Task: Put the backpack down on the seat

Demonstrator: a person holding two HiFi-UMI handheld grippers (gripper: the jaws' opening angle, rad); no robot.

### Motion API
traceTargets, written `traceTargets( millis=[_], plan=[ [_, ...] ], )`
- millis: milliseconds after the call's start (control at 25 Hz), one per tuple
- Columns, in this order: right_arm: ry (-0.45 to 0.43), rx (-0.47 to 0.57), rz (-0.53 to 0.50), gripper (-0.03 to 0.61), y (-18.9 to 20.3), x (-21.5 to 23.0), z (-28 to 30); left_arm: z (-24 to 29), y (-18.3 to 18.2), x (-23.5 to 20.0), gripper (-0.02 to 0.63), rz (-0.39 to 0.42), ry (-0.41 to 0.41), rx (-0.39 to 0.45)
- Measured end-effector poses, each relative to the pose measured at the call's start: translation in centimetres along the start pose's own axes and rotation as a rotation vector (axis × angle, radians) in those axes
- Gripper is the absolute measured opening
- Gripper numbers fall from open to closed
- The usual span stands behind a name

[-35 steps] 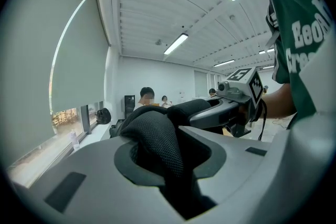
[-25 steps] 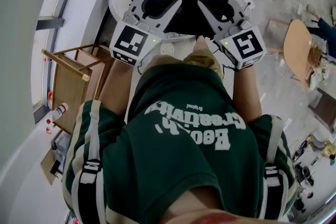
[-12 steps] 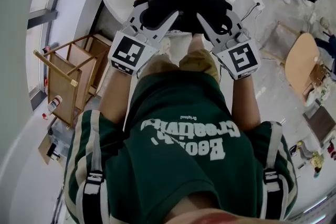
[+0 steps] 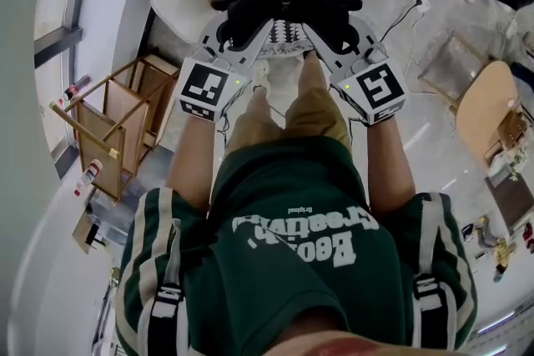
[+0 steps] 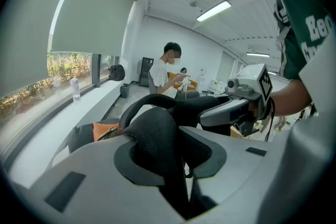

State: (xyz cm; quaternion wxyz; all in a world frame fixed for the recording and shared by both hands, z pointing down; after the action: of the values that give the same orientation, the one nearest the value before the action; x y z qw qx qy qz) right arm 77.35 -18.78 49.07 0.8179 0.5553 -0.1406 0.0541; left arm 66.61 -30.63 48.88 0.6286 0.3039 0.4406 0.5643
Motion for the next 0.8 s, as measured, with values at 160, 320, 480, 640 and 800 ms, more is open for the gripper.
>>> traceTargets(
  millis=[160,320,480,640,800],
  plan=[
    [-0.005,-0.027,0.058,0.077,2.8,4.7,2.8,4.7,2.4,-2.9,0.115,-0.005,-0.015,-0.035],
    [-0.019,-0.081,0.140,0.083,6.7,9.1,5.4,9.1,6.2,-5.2,0.117,-0.043,-0.026,-0.070],
    [0.007,-0.099,0.079,0.084,9.8,11.3,7.5,11.8,8.9,-6.9,0.120,0.019,-0.055,-0.063],
    [0.098,-0.119,0.030,0.092,12.5,13.9,10.0,14.8,10.8,-8.9,0.135,0.042,-0.100,-0.086],
    [0.151,-0.111,0.076,0.092,14.1,16.1,13.3,16.8,12.6,-11.6,0.138,0.033,-0.141,-0.094]
  ],
)
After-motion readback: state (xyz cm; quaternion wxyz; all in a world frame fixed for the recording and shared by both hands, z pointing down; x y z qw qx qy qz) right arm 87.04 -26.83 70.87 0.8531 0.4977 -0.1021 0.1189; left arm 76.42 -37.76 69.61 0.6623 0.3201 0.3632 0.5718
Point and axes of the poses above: the fingertips, and each gripper's own axes: z forward along the fingers, x to its right, y out of its underside, the point moved 7 cm from there along -z, backward along the fingers, and after that the axes turned 6 degrees about x, right-handed, at the moved point
